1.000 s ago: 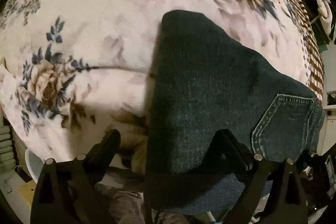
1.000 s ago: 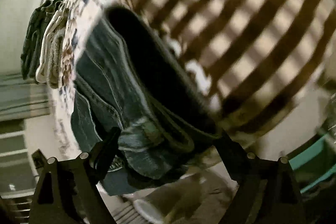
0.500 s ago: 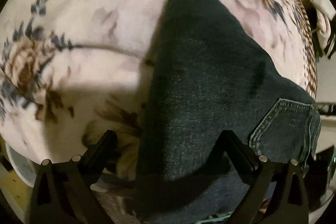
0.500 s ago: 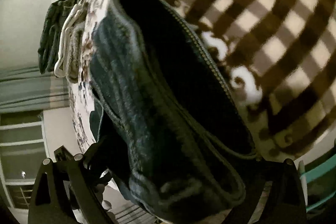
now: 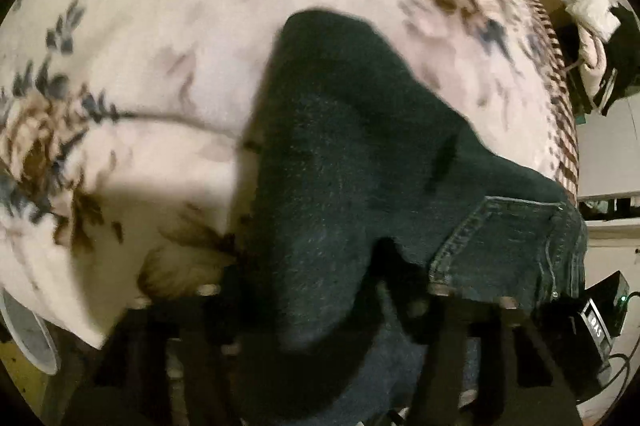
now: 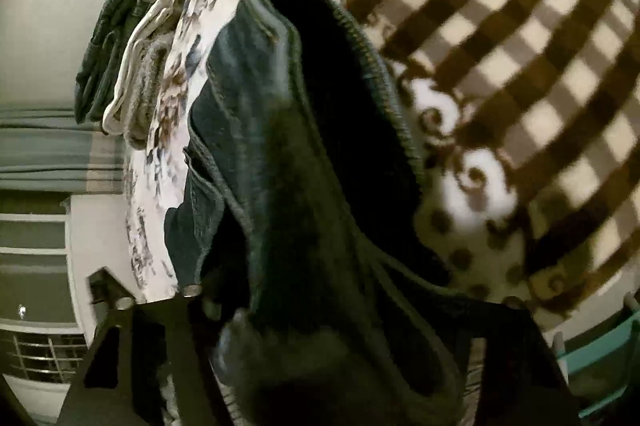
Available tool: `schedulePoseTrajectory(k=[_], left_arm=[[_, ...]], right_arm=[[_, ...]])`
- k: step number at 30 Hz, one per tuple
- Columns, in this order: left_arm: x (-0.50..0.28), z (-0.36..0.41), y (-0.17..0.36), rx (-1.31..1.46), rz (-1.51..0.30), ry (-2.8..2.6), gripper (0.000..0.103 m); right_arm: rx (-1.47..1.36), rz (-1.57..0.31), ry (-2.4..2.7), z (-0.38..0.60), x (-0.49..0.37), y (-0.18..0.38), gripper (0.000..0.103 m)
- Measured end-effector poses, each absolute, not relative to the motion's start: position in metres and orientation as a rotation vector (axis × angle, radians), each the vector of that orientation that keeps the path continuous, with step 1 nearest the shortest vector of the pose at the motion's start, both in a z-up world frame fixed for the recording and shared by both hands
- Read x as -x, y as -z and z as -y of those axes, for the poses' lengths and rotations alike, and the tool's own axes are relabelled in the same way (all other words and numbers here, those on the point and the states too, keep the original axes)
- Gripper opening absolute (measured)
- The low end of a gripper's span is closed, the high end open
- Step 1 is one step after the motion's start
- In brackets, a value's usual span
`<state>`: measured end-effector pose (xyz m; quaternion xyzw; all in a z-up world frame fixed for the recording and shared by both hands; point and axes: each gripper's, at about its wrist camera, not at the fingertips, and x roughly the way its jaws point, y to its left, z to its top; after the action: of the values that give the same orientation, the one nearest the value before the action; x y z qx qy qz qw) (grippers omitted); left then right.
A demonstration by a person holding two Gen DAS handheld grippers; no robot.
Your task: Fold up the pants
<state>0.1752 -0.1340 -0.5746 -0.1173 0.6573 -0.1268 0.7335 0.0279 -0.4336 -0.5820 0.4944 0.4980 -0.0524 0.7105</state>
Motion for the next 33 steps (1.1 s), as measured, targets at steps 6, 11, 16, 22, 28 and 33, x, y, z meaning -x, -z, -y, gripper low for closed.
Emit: schedulePoseTrajectory(k=[6,11,16,22,28,33], left_arm=[[-0.165,0.138,0.533,0.201,-1.386,0.291,0.024],[-0.155,0.141,0.494,0.158,-1.375,0.308,0.023],[-0.144,0.134,0.452,0.148,-1.367,0.325,0.023],[-0.155,0.127,0.39,0.136,-1.313,0.32,0.023],[-0.197,0.118,0.339,0.154,-1.241,0.31,0.024],[-0.251,0.109,0.306,0.179,-1.198,0.311,0.024]], right_arm=[[-1.061,-1.077,0.16,0.425,-0.021,0.552,0.04],[-1.058,-1.073,0.169,0.418,-0.014,0.517,0.039],[-1.061,-1.067,0.151,0.414,-0.001,0.47,0.039],[-1.034,-1.038,0.099,0.415,0.0,0.409,0.039],[-0.983,-0.99,0.046,0.41,-0.043,0.341,0.039],[-0.936,-0.951,0.012,0.403,-0.117,0.291,0.039]])
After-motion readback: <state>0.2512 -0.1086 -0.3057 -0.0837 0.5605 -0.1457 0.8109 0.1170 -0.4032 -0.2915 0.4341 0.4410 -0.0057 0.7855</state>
